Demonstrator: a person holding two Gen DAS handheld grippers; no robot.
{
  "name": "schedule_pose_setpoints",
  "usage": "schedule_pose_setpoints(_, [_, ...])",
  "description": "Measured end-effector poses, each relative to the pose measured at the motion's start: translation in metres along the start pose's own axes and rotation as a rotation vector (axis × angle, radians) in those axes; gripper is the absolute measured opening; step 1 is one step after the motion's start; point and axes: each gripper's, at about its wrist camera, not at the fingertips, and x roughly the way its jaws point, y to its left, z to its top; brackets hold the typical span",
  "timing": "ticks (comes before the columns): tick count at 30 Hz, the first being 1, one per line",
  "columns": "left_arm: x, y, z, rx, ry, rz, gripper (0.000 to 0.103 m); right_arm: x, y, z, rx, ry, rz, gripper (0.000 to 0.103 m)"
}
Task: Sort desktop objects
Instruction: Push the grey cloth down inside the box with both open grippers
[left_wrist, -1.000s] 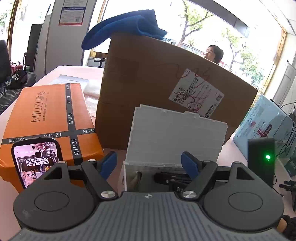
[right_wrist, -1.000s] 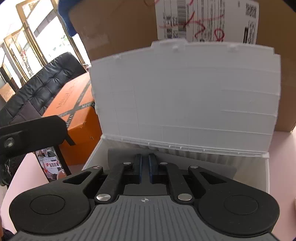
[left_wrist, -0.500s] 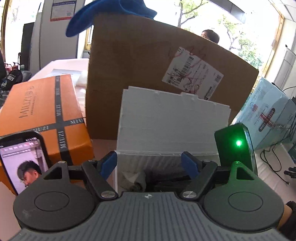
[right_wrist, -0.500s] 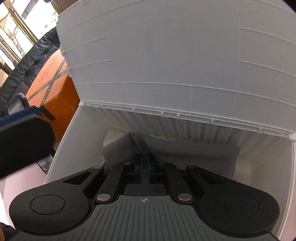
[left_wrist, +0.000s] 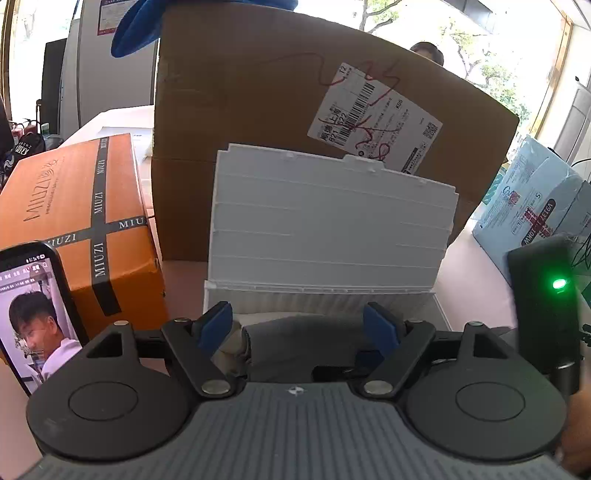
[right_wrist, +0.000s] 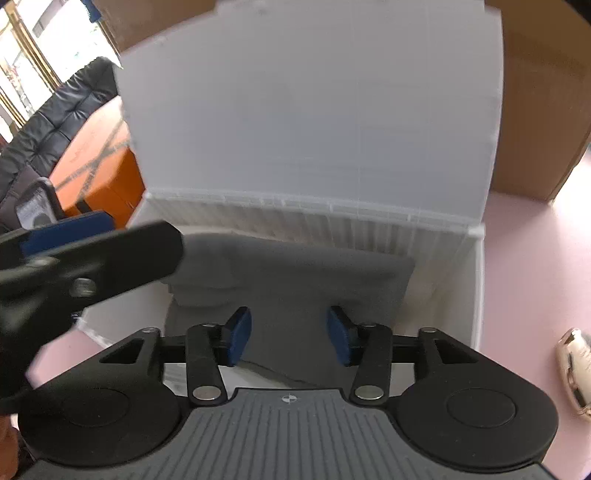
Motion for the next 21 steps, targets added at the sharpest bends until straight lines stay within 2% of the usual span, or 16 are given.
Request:
schedule_pose_setpoints(3, [-0.001, -0.003, -0.001, 0.005, -0.008, -0.004, 0.081, 0.005, -0.002, -0.005, 0.033, -0.036, 0.057, 0.07])
schedule_pose_setpoints(4, [-0.002, -0.004, -0.002, 0.011, -0.01, -0.003, 0.081, 0.004, -0.004, -0.005, 0.045, -0.05, 0.068, 0.074])
schedule_pose_setpoints(8, [-0.001, -0.007, -0.002, 0.023, -0.018, 0.004, 0.081, -0.002, -0.008, -0.008, 0.065, -0.102, 0.102, 0.074])
schedule_pose_setpoints(10, [-0.001, -0.005, -0.002, -0.008, -0.031, 0.011, 0.081, -0.009, -0.009, -0.011, 0.069, -0.142, 0.135, 0.074])
schedule_pose_setpoints(12, [0.0, -0.003, -0.002, -0.051, -0.049, 0.015, 0.082, -0.021, -0.009, -0.017, 0.051, -0.213, 0.165, 0.076])
schedule_pose_setpoints(15, [0.0, -0.001, -0.004, -0.094, -0.077, -0.018, 0.083, -0.04, -0.004, -0.028, -0.018, -0.35, 0.195, 0.088])
schedule_pose_setpoints(16, [0.0, -0.001, -0.005, -0.101, -0.082, -0.035, 0.084, -0.048, -0.003, -0.034, -0.031, -0.402, 0.185, 0.095])
schedule_pose_setpoints(17, [-0.001, -0.003, -0.006, -0.106, -0.088, -0.055, 0.086, -0.056, -0.003, -0.04, -0.039, -0.457, 0.172, 0.098])
schedule_pose_setpoints(19, [-0.004, -0.007, -0.008, -0.117, -0.097, -0.093, 0.094, -0.072, -0.006, -0.052, -0.052, -0.56, 0.155, 0.101])
schedule_pose_setpoints(21, [-0.009, -0.013, -0.012, -0.125, -0.128, -0.136, 0.094, -0.081, -0.003, -0.062, -0.068, -0.64, 0.132, 0.103])
